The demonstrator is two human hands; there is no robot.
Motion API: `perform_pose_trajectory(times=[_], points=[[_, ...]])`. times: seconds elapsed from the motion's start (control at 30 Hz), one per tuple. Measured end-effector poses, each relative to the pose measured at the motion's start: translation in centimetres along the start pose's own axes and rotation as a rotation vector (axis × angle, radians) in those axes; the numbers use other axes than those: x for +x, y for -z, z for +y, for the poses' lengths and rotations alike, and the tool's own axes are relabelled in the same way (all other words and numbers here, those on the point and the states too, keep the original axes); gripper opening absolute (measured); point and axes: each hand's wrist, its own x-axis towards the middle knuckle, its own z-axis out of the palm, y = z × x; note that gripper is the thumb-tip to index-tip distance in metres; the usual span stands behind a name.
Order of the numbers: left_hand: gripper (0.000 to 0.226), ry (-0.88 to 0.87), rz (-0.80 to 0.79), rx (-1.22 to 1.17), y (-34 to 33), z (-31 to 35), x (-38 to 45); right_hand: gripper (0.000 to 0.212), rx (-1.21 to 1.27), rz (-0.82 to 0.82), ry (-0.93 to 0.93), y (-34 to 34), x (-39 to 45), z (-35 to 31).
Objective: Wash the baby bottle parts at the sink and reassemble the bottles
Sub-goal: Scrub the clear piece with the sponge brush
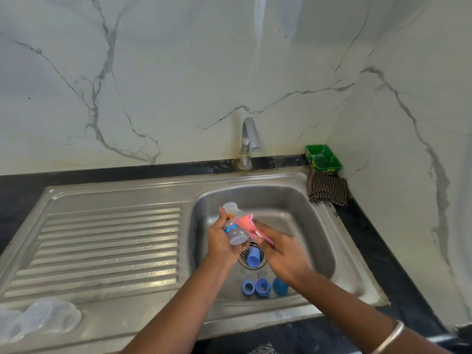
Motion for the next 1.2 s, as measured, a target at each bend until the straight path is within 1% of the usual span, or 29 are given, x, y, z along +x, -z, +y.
perform_pose_trajectory(times=[0.1, 0.23, 0.3, 0.33, 0.4, 0.43, 0.53, 0.63, 0.7, 0.8, 0.9, 0.97, 1.0, 1.03, 1.1, 1.2], points=[[0.042, 0.034, 0.057, 0.093, 0.2, -0.1, 0.1, 0.049, -0.039, 0.013, -0.035, 0.1, 0.1, 0.6], [0.036, 0.150, 0.133, 0.183, -0.4, -0.8, -0.2, 0.044, 0.025, 0.026, -0.165, 0.9, 2.4, -0.2], [0.039, 0.158, 0.152, 0.169, -0.8, -1.0, -0.3, 0.044, 0.037, -0.008, -0.192, 0.9, 3.0, -0.9], [0.044, 0.140, 0.153, 0.146, -0.9, -0.9, -0.2, 0.046, 0.036, -0.021, -0.182, 0.8, 2.9, -1.2], [0.057, 0.082, 0.118, 0.122, -0.6, -0.6, 0.4, 0.047, 0.040, -0.026, -0.133, 0.5, 2.1, -1.8], [0.057, 0.049, 0.087, 0.139, -0.4, -0.4, 0.7, 0.048, 0.033, -0.022, -0.103, 0.3, 1.6, -1.9], [0.038, 0.003, 0.014, 0.196, 0.2, 0.0, 1.1, 0.054, -0.001, -0.024, -0.047, -0.4, -0.2, -1.8], [0.038, -0.012, -0.018, 0.194, 0.6, -0.3, 1.0, 0.055, 0.032, -0.016, -0.105, -0.7, -0.5, -1.3], [0.044, -0.005, -0.033, 0.209, 0.6, -0.6, 0.6, 0.049, 0.072, -0.002, -0.189, -0.4, 0.4, -1.0], [0.050, 0.050, -0.002, 0.216, 0.2, -0.8, 0.0, 0.046, 0.150, -0.013, -0.266, 0.1, 2.1, -0.8], [0.051, 0.091, 0.042, 0.216, -0.5, -0.9, -0.4, 0.047, 0.190, -0.017, -0.249, 0.5, 2.8, -1.4], [0.055, 0.081, 0.032, 0.214, -0.7, -0.6, -0.3, 0.051, 0.178, -0.011, -0.200, 0.4, 2.5, -1.9], [0.054, 0.071, 0.002, 0.216, -0.8, -0.4, -0.2, 0.051, 0.173, -0.009, -0.176, 0.3, 2.1, -2.2], [0.048, 0.060, -0.032, 0.215, -0.8, -0.1, -0.2, 0.051, 0.157, -0.010, -0.154, 0.2, 1.6, -2.3], [0.035, 0.054, -0.049, 0.220, -0.8, 0.2, 0.1, 0.049, 0.109, -0.009, -0.123, 0.1, 0.5, -2.3], [0.031, 0.060, -0.066, 0.243, -0.4, 0.0, 0.3, 0.049, 0.102, 0.006, -0.137, -0.3, -0.8, -1.0]])
